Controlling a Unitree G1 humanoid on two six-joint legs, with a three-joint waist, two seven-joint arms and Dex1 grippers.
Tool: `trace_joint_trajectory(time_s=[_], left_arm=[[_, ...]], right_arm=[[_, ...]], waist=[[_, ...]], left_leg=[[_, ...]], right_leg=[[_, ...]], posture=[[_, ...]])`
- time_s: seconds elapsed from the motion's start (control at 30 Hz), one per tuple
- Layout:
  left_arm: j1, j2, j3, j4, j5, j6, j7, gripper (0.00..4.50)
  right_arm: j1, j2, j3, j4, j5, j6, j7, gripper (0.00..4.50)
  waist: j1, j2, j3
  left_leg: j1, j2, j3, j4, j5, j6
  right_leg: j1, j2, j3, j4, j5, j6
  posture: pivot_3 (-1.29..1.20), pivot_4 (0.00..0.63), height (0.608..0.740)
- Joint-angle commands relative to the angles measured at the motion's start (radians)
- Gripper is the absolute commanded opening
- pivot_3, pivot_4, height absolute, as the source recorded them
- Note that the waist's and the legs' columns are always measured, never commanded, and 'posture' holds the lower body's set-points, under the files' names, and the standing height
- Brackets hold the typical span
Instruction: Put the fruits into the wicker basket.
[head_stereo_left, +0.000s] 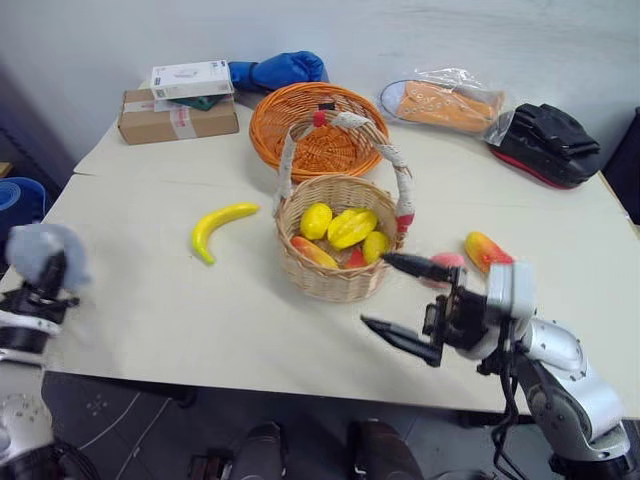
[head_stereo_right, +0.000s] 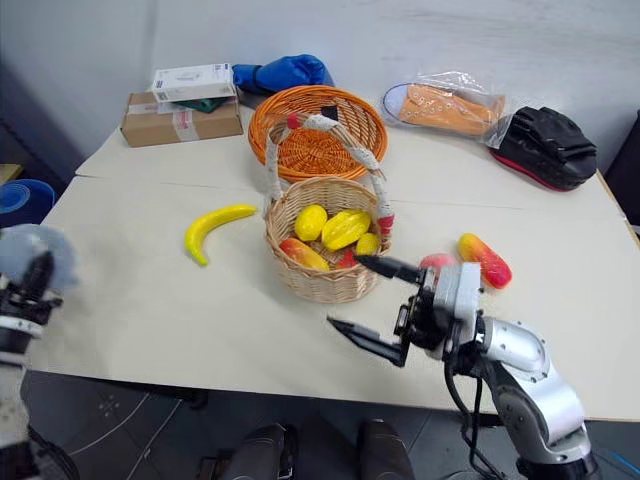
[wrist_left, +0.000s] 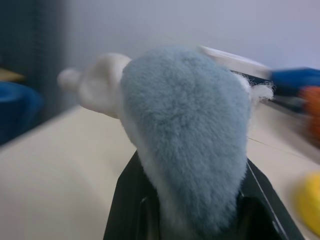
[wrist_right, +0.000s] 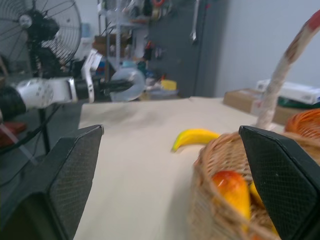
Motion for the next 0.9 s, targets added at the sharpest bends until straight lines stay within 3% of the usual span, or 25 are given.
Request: trace_joint_trajectory(time_s=[0.03, 0.17, 0.4, 0.57, 0.73, 0.9], left_arm=[[-0.050, 0.023, 0.000, 0.077, 0.042, -0.055, 0.063, 0.84], [-0.074, 0.047, -0.053, 0.149, 0.074, -0.029, 0.065, 0.84], [-0.080, 0.058, 0.001, 0.165, 0.024, 0.061, 0.156, 3.03], [-0.020, 0.053, 0.049, -0.020, -0.035, 0.123, 0.195, 4.49], [0.074, 0.050, 0.120, -0.221, -0.128, 0.178, 0.177, 4.49], [0.149, 0.174, 0.083, -0.296, -0.173, 0.217, -0.075, 4.49]], right_arm=[[-0.024, 0.017, -0.013, 0.004, -0.019, -0.031, -0.004, 4.50], [-0.044, 0.029, 0.007, 0.032, -0.046, -0.039, 0.004, 4.50], [-0.041, 0.018, -0.006, 0.035, -0.058, -0.034, 0.019, 4.50], [-0.022, -0.019, -0.025, 0.029, -0.026, 0.005, 0.038, 4.50], [0.017, -0.053, -0.060, 0.033, -0.018, -0.005, 0.077, 4.50], [0.047, -0.060, -0.094, 0.049, -0.026, -0.018, 0.099, 4.50]], waist=[[0.003, 0.000, 0.000], [0.003, -0.001, 0.000], [-0.002, -0.002, 0.000], [0.000, -0.003, 0.001], [0.002, -0.003, 0.001], [0.001, -0.003, 0.001]], left_leg=[[-0.001, 0.000, 0.000, 0.000, -0.001, 0.000], [-0.001, 0.000, 0.004, 0.000, -0.003, 0.002], [0.000, 0.001, 0.005, 0.001, -0.004, 0.001], [0.000, 0.002, 0.005, 0.001, -0.004, 0.001], [0.000, 0.002, 0.004, 0.001, -0.006, -0.003], [0.000, 0.002, 0.004, -0.001, -0.006, -0.004]], right_leg=[[0.000, -0.002, -0.003, -0.001, 0.000, 0.000], [0.000, -0.006, -0.018, 0.000, 0.001, 0.002], [0.000, -0.006, -0.027, -0.001, 0.001, 0.002], [0.000, -0.006, -0.027, -0.001, 0.001, 0.002], [0.000, -0.008, -0.022, -0.002, 0.001, 0.002], [0.000, -0.007, -0.020, -0.003, 0.000, 0.001]], posture=[[0.00, 0.150, 0.740], [0.00, 0.150, 0.740], [0.00, 0.150, 0.740], [0.00, 0.150, 0.740], [0.00, 0.150, 0.740], [0.00, 0.150, 0.740]])
